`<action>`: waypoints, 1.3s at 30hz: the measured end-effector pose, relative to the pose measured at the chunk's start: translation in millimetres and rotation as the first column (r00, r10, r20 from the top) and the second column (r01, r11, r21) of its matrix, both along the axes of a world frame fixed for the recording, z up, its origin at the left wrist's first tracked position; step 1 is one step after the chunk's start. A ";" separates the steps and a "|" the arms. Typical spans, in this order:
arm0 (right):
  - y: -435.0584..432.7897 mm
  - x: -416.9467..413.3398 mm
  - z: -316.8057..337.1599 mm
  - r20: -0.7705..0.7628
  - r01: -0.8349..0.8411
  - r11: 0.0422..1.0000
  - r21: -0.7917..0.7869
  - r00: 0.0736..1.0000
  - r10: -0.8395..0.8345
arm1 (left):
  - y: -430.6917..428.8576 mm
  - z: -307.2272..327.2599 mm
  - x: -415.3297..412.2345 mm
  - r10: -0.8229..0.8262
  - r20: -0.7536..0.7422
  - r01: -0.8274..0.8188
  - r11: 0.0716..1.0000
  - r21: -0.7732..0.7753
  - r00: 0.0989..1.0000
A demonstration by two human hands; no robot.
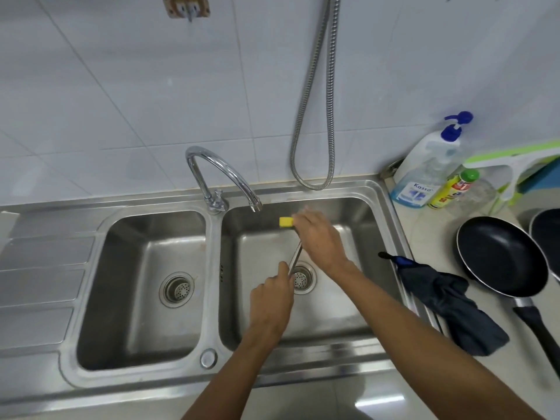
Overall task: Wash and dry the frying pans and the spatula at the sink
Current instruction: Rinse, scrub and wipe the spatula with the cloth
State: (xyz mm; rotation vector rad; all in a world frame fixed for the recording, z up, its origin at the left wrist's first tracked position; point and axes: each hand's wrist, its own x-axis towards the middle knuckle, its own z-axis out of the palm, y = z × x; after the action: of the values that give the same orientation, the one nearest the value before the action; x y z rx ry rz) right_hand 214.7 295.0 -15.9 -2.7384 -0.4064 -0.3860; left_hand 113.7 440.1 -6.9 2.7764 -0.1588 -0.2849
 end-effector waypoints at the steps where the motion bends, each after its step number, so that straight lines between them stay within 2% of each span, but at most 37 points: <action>1: -5.6 8.4 8.9 -0.026 0.083 0.997 0.004 0.996 -0.083 | -4.2 1.2 -0.9 -0.007 0.000 0.007 1.000 0.004 1.000; 4: -17.6 34.8 22.2 -0.214 0.351 0.936 0.031 0.917 -0.337 | -14.9 3.2 -6.4 -0.021 -0.007 0.021 1.000 0.009 1.000; 8: -56.4 52.5 9.8 -0.299 0.510 0.860 -0.032 0.816 -0.495 | -15.5 5.2 -12.4 -0.002 -0.015 0.002 1.000 -0.014 1.000; 10: -85.4 46.5 5.2 -0.332 0.582 0.813 -0.016 0.764 -0.554 | -14.7 3.8 -10.5 0.052 -0.035 -0.056 0.992 -0.112 0.998; 12: -117.3 33.6 1.3 -0.336 0.638 0.770 -0.033 0.718 -0.610 | -14.6 0.7 -8.3 0.134 -0.099 -0.158 0.942 -0.296 0.986; 14: -151.7 19.7 -3.1 -0.294 0.699 0.715 0.004 0.684 -0.668 | -15.3 -4.9 -4.5 0.185 -0.235 -0.280 0.831 -0.481 0.954; 15: -169.7 11.5 -5.4 -0.256 0.728 0.686 0.010 0.665 -0.702 | -16.8 -6.6 -2.4 0.209 -0.340 -0.375 0.742 -0.556 0.917; 16: -187.8 4.5 -9.2 -0.214 0.742 0.670 -0.021 0.652 -0.728 | -19.6 -7.2 -0.6 0.218 -0.468 -0.490 0.627 -0.606 0.856; 18: -219.7 -8.0 -20.8 -0.149 0.699 0.694 -0.173 0.677 -0.720 | -27.6 -5.1 1.7 0.187 -0.690 -0.693 0.412 -0.591 0.700; 19: -230.6 -13.6 -28.7 -0.179 0.644 0.725 -0.244 0.705 -0.686 | -31.6 -3.9 3.2 0.169 -0.762 -0.762 0.345 -0.548 0.625; 21: -241.6 -22.3 -47.0 -0.344 0.512 0.782 -0.355 0.707 -0.619 | -38.2 -4.3 7.2 0.131 -0.853 -0.848 0.259 -0.463 0.506; 22: -243.7 -24.9 -54.4 -0.433 0.458 0.796 -0.396 0.672 -0.602 | -40.9 -5.1 8.9 0.103 -0.875 -0.869 0.221 -0.444 0.473; 24: -240.7 -24.9 -56.5 -0.497 0.445 0.789 -0.424 0.615 -0.613 | -45.7 -5.3 11.4 0.058 -0.888 -0.881 0.170 -0.442 0.457; 26: -222.9 -19.2 -42.9 -0.425 0.506 0.776 -0.375 0.650 -0.630 | -49.6 -1.8 11.7 0.047 -0.876 -0.866 0.182 -0.466 0.481; 29: -173.8 -23.6 -24.5 -0.267 0.496 0.851 -0.174 0.808 -0.525 | -55.6 6.2 14.1 0.056 -0.845 -0.836 0.194 -0.513 0.532; 30: -152.5 -30.3 -19.6 -0.376 0.461 0.886 -0.056 0.812 -0.446 | -57.3 7.6 15.0 0.073 -0.835 -0.827 0.209 -0.523 0.546; 31: -130.5 -38.2 -13.8 -0.568 0.437 0.897 0.066 0.756 -0.327 | -58.5 9.4 15.1 0.096 -0.823 -0.815 0.239 -0.527 0.560; 32: -107.3 -48.2 -5.2 -0.781 0.489 0.853 0.182 0.599 -0.176 | -58.4 10.6 14.5 0.129 -0.806 -0.799 0.294 -0.525 0.577; 33: -86.0 -57.5 0.7 -0.906 0.585 0.756 0.294 0.422 0.025 | -57.5 11.4 13.5 0.163 -0.782 -0.774 0.360 -0.520 0.602; 34: -67.0 -65.5 4.9 -0.928 0.663 0.653 0.366 0.312 0.203 | -55.4 9.6 12.1 0.183 -0.750 -0.739 0.427 -0.522 0.636; 35: -50.9 -70.7 5.5 -0.906 0.702 0.576 0.419 0.280 0.317 | -52.9 7.8 10.5 0.190 -0.719 -0.700 0.489 -0.521 0.669; 36: -37.2 -73.5 4.6 -0.888 0.713 0.537 0.451 0.299 0.349 | -49.8 5.3 8.8 0.192 -0.695 -0.665 0.543 -0.514 0.693; 39: -9.5 -76.3 -0.7 -0.889 0.773 0.443 0.454 0.359 0.284 | -38.0 6.1 3.1 0.149 -0.706 -0.616 0.631 -0.471 0.692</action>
State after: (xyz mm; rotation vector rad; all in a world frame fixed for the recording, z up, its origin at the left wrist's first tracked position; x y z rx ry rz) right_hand 138.4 285.5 -16.6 -1.4834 0.5556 0.7381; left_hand 116.8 402.2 -0.8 1.7658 0.4580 -0.8046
